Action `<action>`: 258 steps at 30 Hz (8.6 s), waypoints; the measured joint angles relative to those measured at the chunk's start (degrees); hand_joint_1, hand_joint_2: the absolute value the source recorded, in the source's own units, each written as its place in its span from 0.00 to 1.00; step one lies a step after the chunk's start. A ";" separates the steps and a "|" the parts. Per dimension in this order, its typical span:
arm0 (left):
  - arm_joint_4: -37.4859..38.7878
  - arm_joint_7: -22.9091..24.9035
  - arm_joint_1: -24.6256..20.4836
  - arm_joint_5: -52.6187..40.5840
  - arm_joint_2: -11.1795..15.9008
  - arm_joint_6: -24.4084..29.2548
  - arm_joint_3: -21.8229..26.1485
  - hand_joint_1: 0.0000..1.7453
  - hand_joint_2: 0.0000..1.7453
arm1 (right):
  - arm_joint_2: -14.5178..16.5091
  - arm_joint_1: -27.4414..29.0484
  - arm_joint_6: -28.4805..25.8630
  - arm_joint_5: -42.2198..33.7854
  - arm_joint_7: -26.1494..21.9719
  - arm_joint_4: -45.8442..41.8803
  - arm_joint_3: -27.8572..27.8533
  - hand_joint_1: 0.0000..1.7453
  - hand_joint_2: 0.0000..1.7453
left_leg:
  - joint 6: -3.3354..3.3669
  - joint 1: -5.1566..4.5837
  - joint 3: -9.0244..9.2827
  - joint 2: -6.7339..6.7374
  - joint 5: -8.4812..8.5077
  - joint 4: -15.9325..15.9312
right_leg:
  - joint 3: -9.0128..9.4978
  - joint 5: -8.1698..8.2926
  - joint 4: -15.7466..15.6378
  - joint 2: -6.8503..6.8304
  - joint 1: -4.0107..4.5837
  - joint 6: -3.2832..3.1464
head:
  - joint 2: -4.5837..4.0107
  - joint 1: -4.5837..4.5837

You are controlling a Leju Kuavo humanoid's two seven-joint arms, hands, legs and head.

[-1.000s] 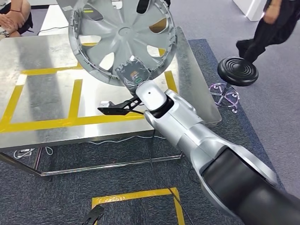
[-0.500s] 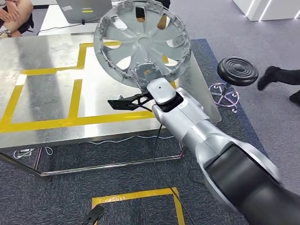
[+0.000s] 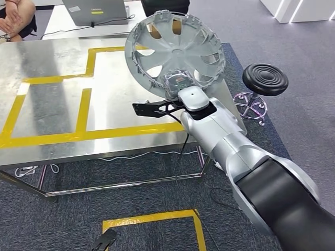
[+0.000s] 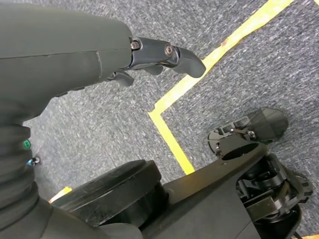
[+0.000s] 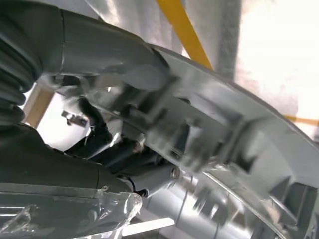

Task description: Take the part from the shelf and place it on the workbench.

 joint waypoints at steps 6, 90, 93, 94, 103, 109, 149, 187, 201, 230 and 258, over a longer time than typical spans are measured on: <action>0.00 -0.40 -0.22 0.36 0.02 0.81 0.04 0.00 0.00 | 0.01 -0.64 -1.37 1.24 -0.52 -0.01 0.12 0.00 1.00 | -0.02 0.02 0.04 -0.01 -0.01 0.00 | 0.06 -0.02 0.01 -0.02 0.01 -0.02 | 0.00 0.00; 0.00 -0.78 -0.01 2.45 0.25 1.92 5.40 0.00 0.00 | -3.98 9.79 -16.97 -4.39 -6.76 -11.58 -0.06 0.00 0.00 | -0.14 0.40 2.37 0.13 -2.10 0.46 | -3.45 1.74 1.94 0.13 -0.59 0.64 | 0.01 -0.33; 0.00 -0.77 0.01 2.43 0.23 1.92 5.39 0.00 0.00 | -4.29 9.86 -17.06 -4.53 -6.78 -11.44 -0.07 0.00 0.00 | 0.61 0.38 1.98 0.24 -1.65 0.41 | -7.56 -4.00 11.75 -0.13 -0.60 1.22 | 0.00 0.07; 0.00 -0.76 0.05 2.43 0.23 1.92 5.39 0.00 0.00 | -4.37 9.98 -17.08 -4.54 -6.78 -11.37 -0.07 0.00 0.00 | 0.76 0.31 1.79 0.28 -1.53 0.41 | -9.09 -5.66 15.54 -0.14 -0.60 1.28 | 0.00 0.11; 0.00 -0.73 0.01 2.10 0.13 1.92 5.39 0.00 0.00 | -4.79 9.69 -17.38 -4.66 -6.79 -10.99 -0.09 0.00 0.00 | -0.52 -0.13 0.93 0.32 -0.14 0.32 | 0.04 0.00 1.11 -0.14 0.19 -0.69 | 0.00 0.06; 0.00 -0.71 0.01 2.03 0.10 1.92 5.38 0.00 0.00 | -4.92 9.77 -17.64 -4.73 -6.84 -10.87 -0.11 0.00 0.00 | -2.26 0.12 -4.23 0.37 -8.03 12.56 | -1.10 1.78 0.36 -0.29 -0.29 -1.93 | 0.01 -0.09; 0.00 -0.71 -1.14 1.57 -0.19 1.37 5.37 0.00 0.00 | -5.79 9.64 -17.99 -4.91 -6.98 -10.05 -0.17 0.00 0.00 | -0.80 0.05 3.87 0.02 -3.86 0.76 | -4.52 4.88 0.87 -0.30 -0.21 0.04 | 0.01 0.07; 0.00 -1.16 -0.51 1.91 -0.21 1.51 5.41 0.00 0.50 | -7.69 14.18 -19.47 -18.08 -13.75 -9.55 -6.58 0.00 1.00 | 0.45 -0.10 4.03 -0.09 -3.61 0.61 | -5.13 6.50 -0.90 -0.43 0.25 -2.01 | 0.00 0.81; 0.00 -2.24 0.60 2.00 0.11 2.18 5.75 0.00 1.00 | -11.25 33.34 -24.12 -36.24 -20.87 -3.61 -24.31 0.00 1.00 | 0.52 -0.04 2.98 0.02 -3.26 0.63 | -5.71 7.77 -1.43 -0.35 0.23 0.42 | 0.01 0.77; 0.00 -5.01 3.73 4.89 0.91 4.24 9.22 0.00 1.00 | -9.54 59.71 -12.10 -52.80 -14.66 5.34 -47.58 0.00 0.00 | 0.13 0.03 2.65 0.03 -3.27 0.56 | -6.24 7.51 -1.02 -0.27 0.26 -0.22 | 0.00 0.76; -0.04 -4.83 4.44 5.01 0.80 4.43 9.76 0.00 1.00 | -7.26 62.02 -12.71 -51.59 -11.08 6.78 -50.74 0.00 0.00 | -2.44 0.73 -0.13 -2.35 -1.91 2.08 | 1.81 -1.47 1.20 0.06 -1.06 -1.25 | 0.00 0.64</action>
